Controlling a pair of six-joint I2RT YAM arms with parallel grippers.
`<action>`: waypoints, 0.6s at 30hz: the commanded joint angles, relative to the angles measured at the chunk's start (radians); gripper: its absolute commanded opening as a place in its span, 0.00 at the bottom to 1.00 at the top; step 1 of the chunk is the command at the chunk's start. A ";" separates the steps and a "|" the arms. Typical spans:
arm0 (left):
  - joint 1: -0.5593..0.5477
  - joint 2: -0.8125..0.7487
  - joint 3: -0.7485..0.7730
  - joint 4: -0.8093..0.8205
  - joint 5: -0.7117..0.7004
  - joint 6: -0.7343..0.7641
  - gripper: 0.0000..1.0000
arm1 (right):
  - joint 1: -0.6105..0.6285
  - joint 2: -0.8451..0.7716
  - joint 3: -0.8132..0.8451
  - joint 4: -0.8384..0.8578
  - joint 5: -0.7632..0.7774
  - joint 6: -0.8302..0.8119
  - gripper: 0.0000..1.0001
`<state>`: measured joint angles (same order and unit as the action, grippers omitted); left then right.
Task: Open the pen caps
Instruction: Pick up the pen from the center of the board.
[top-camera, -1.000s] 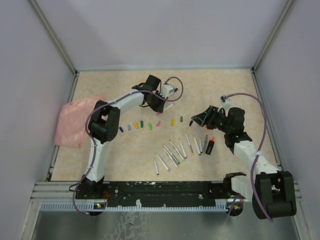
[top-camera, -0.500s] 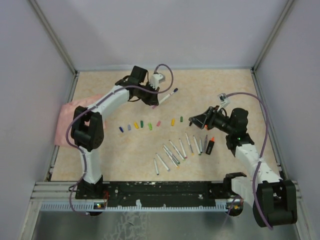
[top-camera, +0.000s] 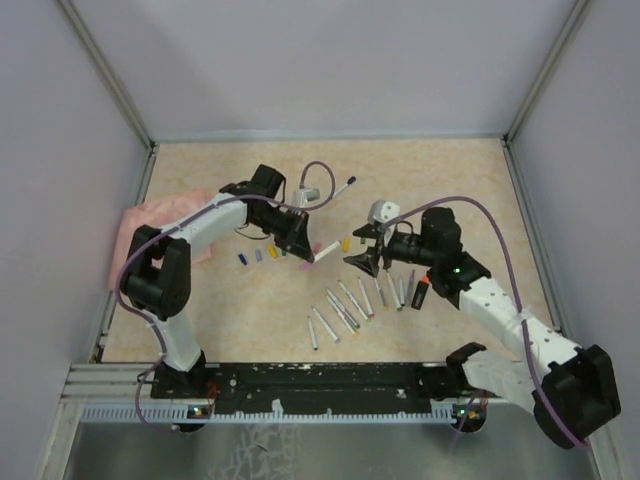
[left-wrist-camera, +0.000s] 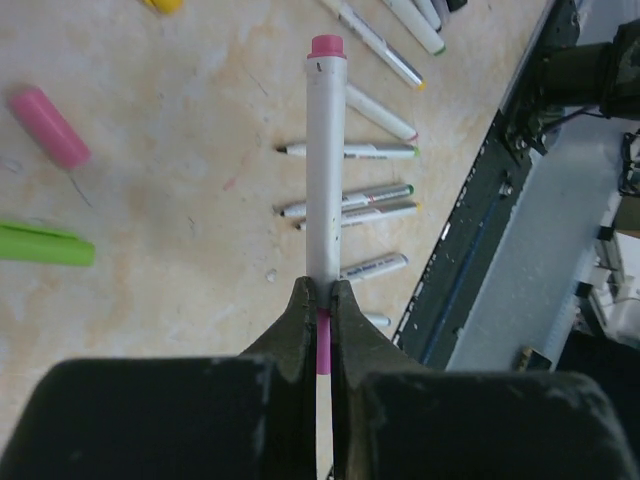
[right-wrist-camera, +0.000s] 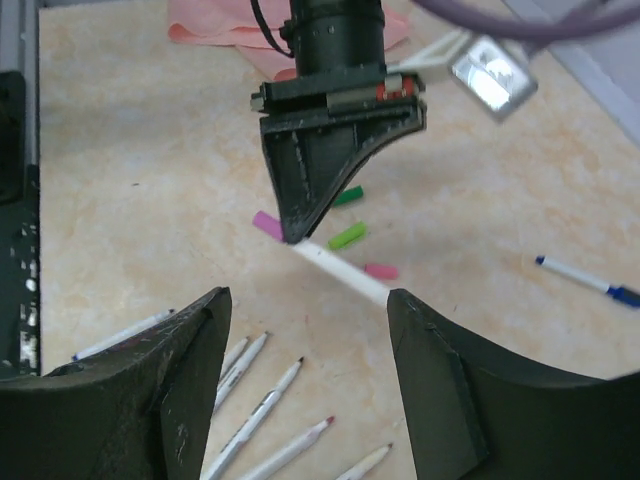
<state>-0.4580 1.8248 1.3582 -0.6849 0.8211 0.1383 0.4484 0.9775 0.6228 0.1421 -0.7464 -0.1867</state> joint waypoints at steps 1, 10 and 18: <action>0.005 -0.065 -0.064 -0.048 0.086 -0.033 0.00 | 0.140 0.104 0.131 -0.168 0.149 -0.450 0.64; 0.004 -0.111 -0.131 -0.080 0.097 -0.045 0.00 | 0.330 0.346 0.300 -0.319 0.256 -0.702 0.62; 0.001 -0.129 -0.143 -0.084 0.129 -0.050 0.00 | 0.411 0.424 0.305 -0.300 0.341 -0.763 0.61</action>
<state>-0.4580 1.7294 1.2259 -0.7551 0.9020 0.0853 0.8265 1.3842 0.8719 -0.1776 -0.4660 -0.8757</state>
